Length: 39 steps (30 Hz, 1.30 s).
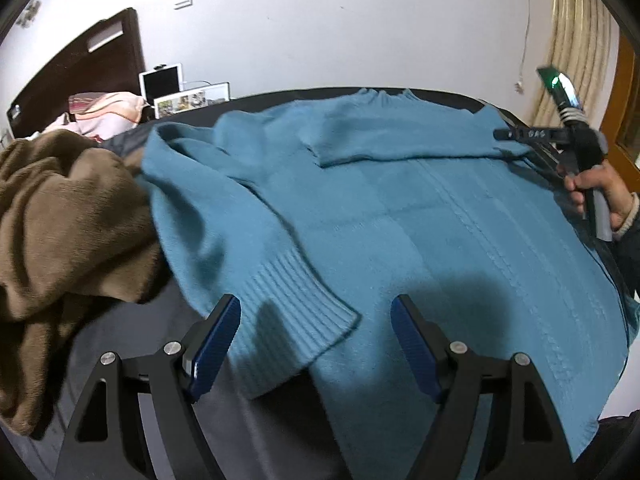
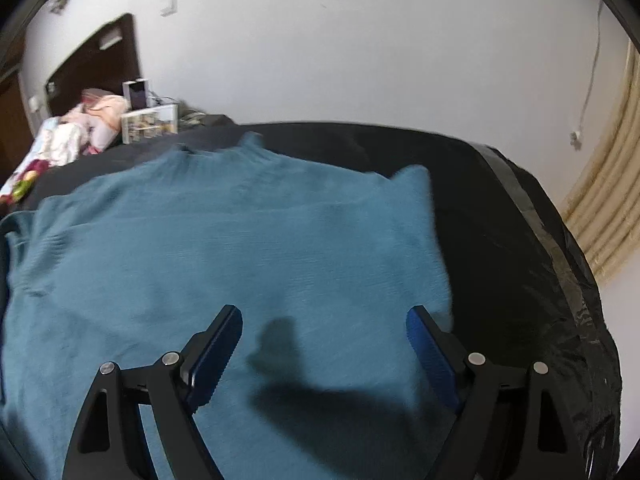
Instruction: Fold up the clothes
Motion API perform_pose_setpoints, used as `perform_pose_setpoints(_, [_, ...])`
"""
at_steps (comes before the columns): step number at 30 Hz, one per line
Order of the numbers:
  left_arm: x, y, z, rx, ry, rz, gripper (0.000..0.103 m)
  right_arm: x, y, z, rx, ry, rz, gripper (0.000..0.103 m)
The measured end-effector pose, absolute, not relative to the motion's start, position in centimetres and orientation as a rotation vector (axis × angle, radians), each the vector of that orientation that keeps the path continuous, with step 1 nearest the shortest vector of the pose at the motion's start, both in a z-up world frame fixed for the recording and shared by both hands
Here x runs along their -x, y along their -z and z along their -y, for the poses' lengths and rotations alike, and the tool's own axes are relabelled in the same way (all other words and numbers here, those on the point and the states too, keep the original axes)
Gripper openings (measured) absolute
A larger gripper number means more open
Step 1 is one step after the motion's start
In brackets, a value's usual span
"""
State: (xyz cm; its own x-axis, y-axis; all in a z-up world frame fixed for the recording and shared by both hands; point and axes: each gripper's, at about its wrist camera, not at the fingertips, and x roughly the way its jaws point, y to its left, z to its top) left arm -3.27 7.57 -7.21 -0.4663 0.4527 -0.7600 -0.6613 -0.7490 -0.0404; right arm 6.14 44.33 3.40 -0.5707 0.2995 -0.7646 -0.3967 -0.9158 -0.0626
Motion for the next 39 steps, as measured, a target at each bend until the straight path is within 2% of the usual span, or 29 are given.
perform_pose_setpoints(6, [4.4, 8.9, -7.9, 1.093, -2.226, -0.315, 0.08, -7.5, -6.0, -38.2, 1.172, -2.619, -0.106, 0.086])
perform_pose_setpoints(8, [4.6, 8.7, -7.5, 1.097, -2.235, -0.289, 0.06, -7.9, -6.4, -36.3, 1.166, -2.667, -0.078, 0.086])
perform_pose_setpoints(9, [4.9, 8.6, -7.2, 1.106, -2.237, -0.265, 0.055, -8.0, -6.4, -35.3, 1.165, -2.688, -0.06, 0.086])
perform_pose_setpoints(11, [5.4, 8.5, -6.6, 1.124, -2.239, -0.217, 0.033, -8.3, -6.6, -33.4, 1.162, -2.73, -0.025, 0.086])
perform_pose_setpoints(14, [6.2, 8.2, -5.6, 1.143, -2.251, -0.131, 0.018, -8.2, -6.2, -31.1, 1.183, -2.787, 0.008, 0.086])
perform_pose_setpoints(22, [6.7, 4.6, -3.9, 1.065, -2.228, 0.059, 0.015, -8.4, -4.6, -26.3, 1.244, -2.918, 0.089, 0.086])
perform_pose_setpoints(30, [7.0, 1.7, -6.9, 1.026, -2.088, 0.166, 0.015, -10.7, -5.2, -22.4, 1.192, -3.133, 0.158, 0.086])
perform_pose_setpoints(35, [6.7, 0.9, -9.8, 1.029, -2.008, 0.175, 0.016, -12.3, -5.8, -19.8, 1.135, -3.266, 0.224, 0.086])
perform_pose_setpoints(39, [5.6, 0.9, -12.6, 1.04, -1.931, 0.144, 0.016, -12.4, -5.7, -19.4, 1.133, -3.295, 0.185, 0.086])
